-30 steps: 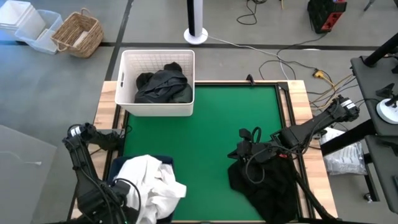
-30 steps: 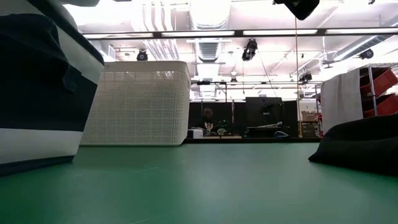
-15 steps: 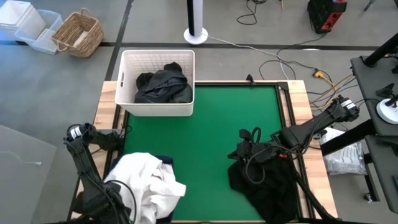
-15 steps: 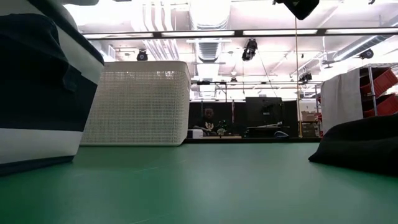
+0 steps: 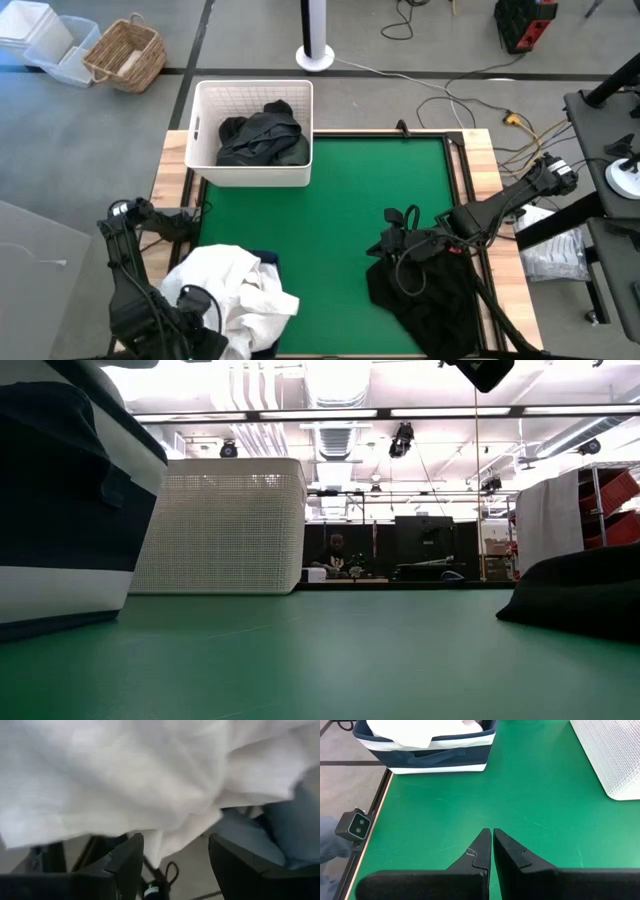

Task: Sort clothes
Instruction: Put the white shirt into the blue bin

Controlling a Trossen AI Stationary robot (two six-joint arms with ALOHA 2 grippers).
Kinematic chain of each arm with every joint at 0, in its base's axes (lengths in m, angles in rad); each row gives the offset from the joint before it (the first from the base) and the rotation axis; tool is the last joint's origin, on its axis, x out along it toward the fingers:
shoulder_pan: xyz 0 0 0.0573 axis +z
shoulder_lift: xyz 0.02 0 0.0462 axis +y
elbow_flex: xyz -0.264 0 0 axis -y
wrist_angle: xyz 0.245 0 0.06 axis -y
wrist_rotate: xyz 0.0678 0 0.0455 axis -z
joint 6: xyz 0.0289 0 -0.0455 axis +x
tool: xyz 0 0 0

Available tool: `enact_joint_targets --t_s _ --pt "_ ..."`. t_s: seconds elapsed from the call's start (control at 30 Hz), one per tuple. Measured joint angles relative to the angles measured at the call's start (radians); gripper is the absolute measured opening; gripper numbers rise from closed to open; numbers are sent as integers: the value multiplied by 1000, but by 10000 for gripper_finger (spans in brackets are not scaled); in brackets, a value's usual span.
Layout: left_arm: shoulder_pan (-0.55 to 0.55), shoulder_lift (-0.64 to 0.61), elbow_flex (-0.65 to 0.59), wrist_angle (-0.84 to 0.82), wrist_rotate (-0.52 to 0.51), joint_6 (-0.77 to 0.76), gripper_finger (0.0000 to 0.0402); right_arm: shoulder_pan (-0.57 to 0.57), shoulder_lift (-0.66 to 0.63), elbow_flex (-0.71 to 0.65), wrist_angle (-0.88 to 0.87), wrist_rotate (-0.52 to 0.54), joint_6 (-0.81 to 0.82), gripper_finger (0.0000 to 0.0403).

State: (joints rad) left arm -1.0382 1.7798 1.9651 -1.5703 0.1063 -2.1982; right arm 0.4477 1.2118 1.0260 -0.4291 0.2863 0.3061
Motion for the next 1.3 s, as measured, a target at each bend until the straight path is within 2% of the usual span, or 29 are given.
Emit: enact_joint_targets --t_s 0.07,0.2,0.27,0.4,0.6,0.73,1.0,1.3 --pt "-3 0 11 0 -99 60 201 0 0 0 0 0 1 11" --pt "-1 0 -8 1 -491 281 201 0 0 -1 0 0 0 11" --pt "13 0 -34 -1 -582 317 200 0 0 -1 0 0 0 11" --pt "48 0 -110 0 -587 368 165 0 0 -1 0 -3 1 11" --pt "63 1 -176 6 -549 390 19 0 0 -1 1 -4 1 11" --pt "62 1 -185 1 -432 390 5 0 0 -2 0 -4 1 11" --pt "60 4 -338 49 -369 357 0 0 0 -15 1 -3 9 11" --pt "59 4 -546 408 -336 367 0 0 0 -32 2 -3 25 11"
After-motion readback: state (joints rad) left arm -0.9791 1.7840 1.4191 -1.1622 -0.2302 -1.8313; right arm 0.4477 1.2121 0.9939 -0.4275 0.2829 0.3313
